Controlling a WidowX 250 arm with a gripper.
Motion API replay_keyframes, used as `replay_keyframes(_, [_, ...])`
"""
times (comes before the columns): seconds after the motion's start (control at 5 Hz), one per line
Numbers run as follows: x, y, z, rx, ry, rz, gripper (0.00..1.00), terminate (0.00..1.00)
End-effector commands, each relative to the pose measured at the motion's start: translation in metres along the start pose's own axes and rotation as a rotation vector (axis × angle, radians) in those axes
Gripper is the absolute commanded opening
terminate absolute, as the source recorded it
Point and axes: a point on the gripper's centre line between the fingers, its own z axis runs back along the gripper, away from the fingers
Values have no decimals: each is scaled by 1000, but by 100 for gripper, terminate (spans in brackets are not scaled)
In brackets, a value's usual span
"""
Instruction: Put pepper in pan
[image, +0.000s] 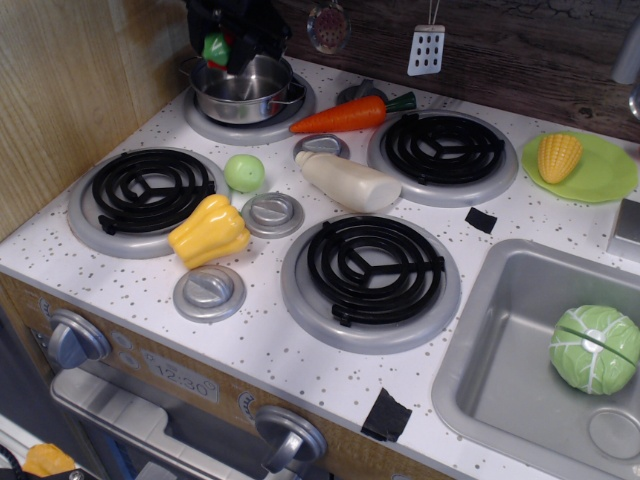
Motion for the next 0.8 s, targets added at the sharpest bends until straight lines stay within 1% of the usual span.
replay_keyframes(0.0, [18,13,17,18,-74,-5,100,0])
replay_keyframes(0.4, [18,13,17,18,-74,-5,100,0])
replay_keyframes(0.6, [18,13,17,18,-74,-5,100,100])
